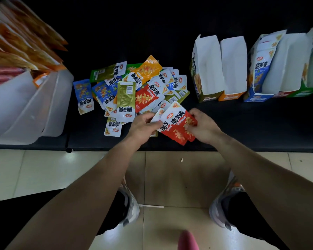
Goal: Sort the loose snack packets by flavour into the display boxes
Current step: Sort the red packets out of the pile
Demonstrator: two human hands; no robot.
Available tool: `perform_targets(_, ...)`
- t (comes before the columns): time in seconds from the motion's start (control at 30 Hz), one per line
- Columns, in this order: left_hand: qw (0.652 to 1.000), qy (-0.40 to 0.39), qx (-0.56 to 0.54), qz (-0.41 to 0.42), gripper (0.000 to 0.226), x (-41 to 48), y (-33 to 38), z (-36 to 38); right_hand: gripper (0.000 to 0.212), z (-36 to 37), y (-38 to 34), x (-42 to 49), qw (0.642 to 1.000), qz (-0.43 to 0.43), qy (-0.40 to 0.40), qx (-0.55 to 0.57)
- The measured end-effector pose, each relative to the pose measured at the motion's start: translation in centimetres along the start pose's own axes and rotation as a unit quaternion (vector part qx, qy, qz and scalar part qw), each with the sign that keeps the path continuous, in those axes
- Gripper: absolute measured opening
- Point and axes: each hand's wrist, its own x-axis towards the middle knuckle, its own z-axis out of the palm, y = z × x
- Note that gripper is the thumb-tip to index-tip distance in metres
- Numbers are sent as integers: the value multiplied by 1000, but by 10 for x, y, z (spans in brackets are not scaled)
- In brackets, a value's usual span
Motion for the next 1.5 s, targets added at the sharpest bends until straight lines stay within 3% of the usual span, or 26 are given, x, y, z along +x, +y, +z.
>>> perform_targets(0.1, 995, 44, -92, -21, 12, -2, 4, 2, 27, 5, -1, -2, 994, 5, -14, 104)
perform_targets(0.27, 974, -3, -221, -48, 27, -13, 4, 16, 30, 18, -17, -7, 971, 11, -15, 236)
perform_targets(0.47, 990, 64, -120, -28, 33, -5, -4, 13, 24, 28, -23, -6, 978, 22, 13, 208)
perform_targets(0.67, 992, 34, -120, -25, 37, -8, 2, 7, 23, 34, -29, -3, 971, 30, 13, 238)
perform_targets(0.77, 995, 53, -80, -24, 34, -5, 5, -2, 32, 38, -44, 1, 980, 31, 5, 199)
perform_targets(0.97, 983, 165, -38, -72, 22, 3, -1, -74, 15, 40, -70, 40, 997, -1, 62, 54)
perform_targets(1.07, 970, 213, -68, -100, 21, 7, -11, -93, 45, 48, -93, 72, 996, -9, 90, 17)
perform_targets(1.2, 957, 246, -107, -114, 19, 14, -20, -99, 97, 63, -114, 98, 984, 118, 133, -26)
perform_targets(1.3, 959, 242, -105, -106, 19, 17, -24, -98, 110, 65, -114, 105, 975, 154, 144, -73)
perform_targets(1.4, 961, 234, -111, -98, 24, 21, -24, -95, 97, 64, -103, 106, 971, 91, 217, -49)
perform_targets(1.5, 963, 226, -115, -95, 22, 23, -23, -93, 68, 49, -95, 102, 968, 33, 234, 90)
